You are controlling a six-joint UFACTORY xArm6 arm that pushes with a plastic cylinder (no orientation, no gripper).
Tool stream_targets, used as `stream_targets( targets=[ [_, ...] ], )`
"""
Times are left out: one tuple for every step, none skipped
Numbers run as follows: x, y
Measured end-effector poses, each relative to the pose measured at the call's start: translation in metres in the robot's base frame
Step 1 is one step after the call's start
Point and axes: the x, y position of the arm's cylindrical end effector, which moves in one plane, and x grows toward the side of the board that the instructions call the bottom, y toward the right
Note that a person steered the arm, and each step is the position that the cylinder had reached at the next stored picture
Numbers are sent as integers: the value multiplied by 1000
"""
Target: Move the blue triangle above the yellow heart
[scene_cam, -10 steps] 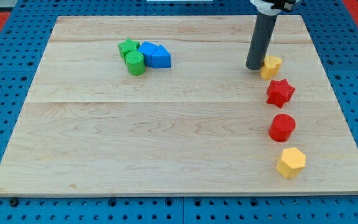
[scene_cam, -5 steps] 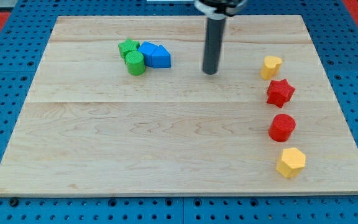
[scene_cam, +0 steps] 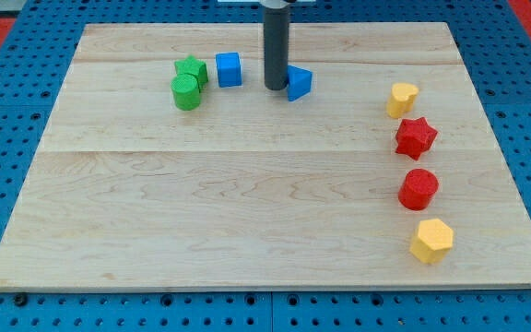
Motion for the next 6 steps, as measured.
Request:
stream_targets(
  targets=[
    [0, 34],
    [1, 47],
    [12, 43],
    [8, 45],
    [-7, 63],
    [-7, 98]
  ],
)
